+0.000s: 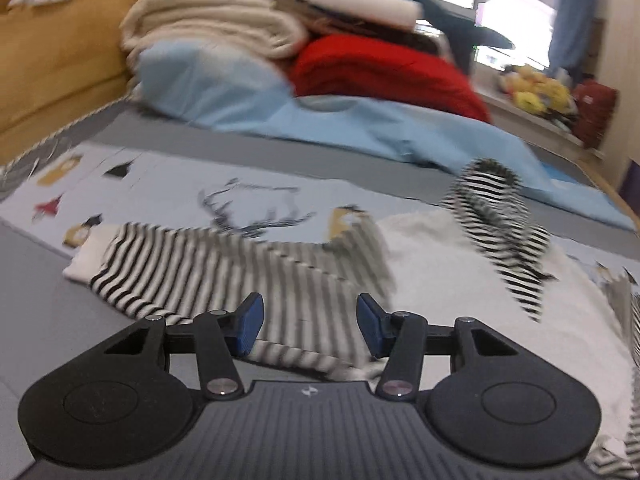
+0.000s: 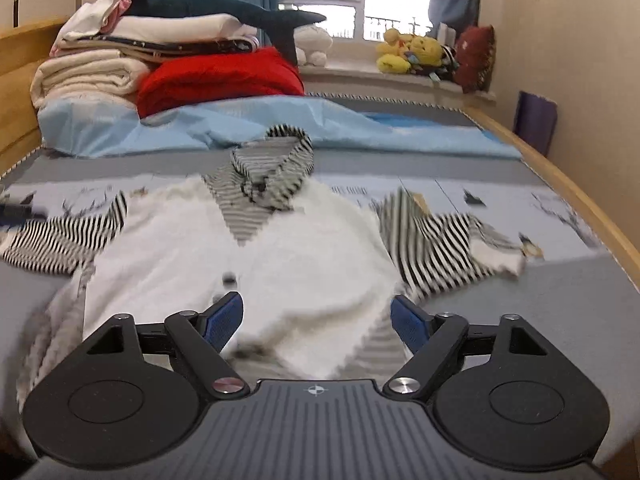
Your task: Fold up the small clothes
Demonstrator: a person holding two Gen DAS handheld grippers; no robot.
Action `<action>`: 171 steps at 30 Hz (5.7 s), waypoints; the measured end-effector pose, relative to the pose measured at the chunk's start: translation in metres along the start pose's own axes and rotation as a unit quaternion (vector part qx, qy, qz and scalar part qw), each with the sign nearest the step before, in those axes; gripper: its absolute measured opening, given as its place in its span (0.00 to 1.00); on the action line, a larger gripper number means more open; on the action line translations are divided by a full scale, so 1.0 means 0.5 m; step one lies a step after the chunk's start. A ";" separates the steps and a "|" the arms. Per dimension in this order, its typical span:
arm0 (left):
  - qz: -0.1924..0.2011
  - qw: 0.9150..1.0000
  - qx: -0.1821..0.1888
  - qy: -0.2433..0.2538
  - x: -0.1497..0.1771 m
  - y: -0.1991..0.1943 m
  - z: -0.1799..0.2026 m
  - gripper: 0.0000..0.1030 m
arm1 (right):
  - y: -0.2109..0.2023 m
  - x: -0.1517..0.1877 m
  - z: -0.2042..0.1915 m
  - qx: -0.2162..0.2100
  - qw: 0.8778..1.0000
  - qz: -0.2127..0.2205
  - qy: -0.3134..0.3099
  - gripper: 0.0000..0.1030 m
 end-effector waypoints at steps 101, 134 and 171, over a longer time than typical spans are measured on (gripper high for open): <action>-0.255 0.952 0.035 -0.163 0.062 0.241 0.188 0.28 | 0.545 0.058 0.163 0.028 0.940 -0.210 0.269 0.13; -0.200 0.975 0.012 -0.094 0.002 0.219 0.214 0.28 | 0.595 -0.011 0.195 -0.002 0.960 -0.129 0.247 0.22; -0.224 0.970 0.051 -0.085 0.028 0.217 0.280 0.28 | 0.518 -0.013 0.247 -0.004 0.958 -0.128 0.256 0.21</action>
Point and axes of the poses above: each gripper's, at about its wrist camera, not at the fingertips, and y roughly the way its jaws point, z to its right, x to its underside, the point moved 7 cm from there along y, roughly the way its jaws point, and after that the axes turned 3 degrees about z, right-handed, at the moved point
